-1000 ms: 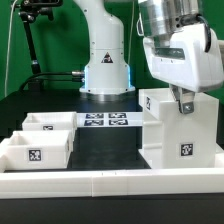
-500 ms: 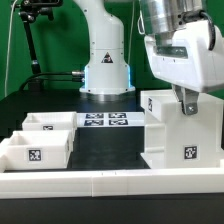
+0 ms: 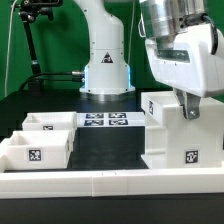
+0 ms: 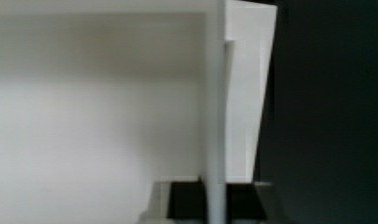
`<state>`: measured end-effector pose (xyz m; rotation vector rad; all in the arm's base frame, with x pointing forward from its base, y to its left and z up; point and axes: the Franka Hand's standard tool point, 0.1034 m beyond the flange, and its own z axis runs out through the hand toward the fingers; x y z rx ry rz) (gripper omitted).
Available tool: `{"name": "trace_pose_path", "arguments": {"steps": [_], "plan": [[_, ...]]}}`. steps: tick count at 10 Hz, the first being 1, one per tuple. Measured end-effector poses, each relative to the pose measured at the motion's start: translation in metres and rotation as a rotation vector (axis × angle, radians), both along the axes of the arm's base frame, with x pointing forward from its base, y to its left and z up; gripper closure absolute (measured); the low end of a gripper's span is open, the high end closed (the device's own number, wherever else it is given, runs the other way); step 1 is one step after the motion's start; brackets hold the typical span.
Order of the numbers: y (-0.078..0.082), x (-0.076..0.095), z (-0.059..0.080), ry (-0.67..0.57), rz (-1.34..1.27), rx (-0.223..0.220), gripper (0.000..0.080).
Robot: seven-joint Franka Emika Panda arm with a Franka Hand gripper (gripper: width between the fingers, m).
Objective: Assemble drawer
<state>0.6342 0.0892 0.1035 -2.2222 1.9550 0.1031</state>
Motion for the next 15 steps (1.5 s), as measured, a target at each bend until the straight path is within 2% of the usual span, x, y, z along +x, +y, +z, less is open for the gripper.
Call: {"name": "trace_pose_path", "arguments": {"steps": [5, 6, 7, 8, 9, 10, 11, 12, 14, 15], "plan": [[-0.0007, 0.0074, 0.0000, 0.017, -0.011, 0.005, 0.0761], [-0.0005, 0.0071, -0.0003, 0.016, -0.007, 0.005, 0.0687], [-0.0001, 0.0070, -0.0003, 0.016, -0.003, 0.005, 0.0687], [0.0002, 0.0070, -0.0004, 0.015, 0.000, 0.005, 0.0553], [0.0006, 0.0069, -0.0004, 0.015, 0.004, 0.004, 0.0368], [0.0009, 0.0069, -0.0004, 0.014, 0.006, 0.004, 0.0238], [0.0012, 0.0068, -0.0004, 0.014, 0.007, 0.004, 0.0238], [0.0016, 0.0068, -0.0004, 0.014, 0.008, 0.004, 0.0168], [0.0024, 0.0062, 0.0004, 0.012, 0.020, 0.004, 0.0155], [0.0035, 0.0007, 0.0056, 0.002, 0.078, 0.001, 0.0151]]}}
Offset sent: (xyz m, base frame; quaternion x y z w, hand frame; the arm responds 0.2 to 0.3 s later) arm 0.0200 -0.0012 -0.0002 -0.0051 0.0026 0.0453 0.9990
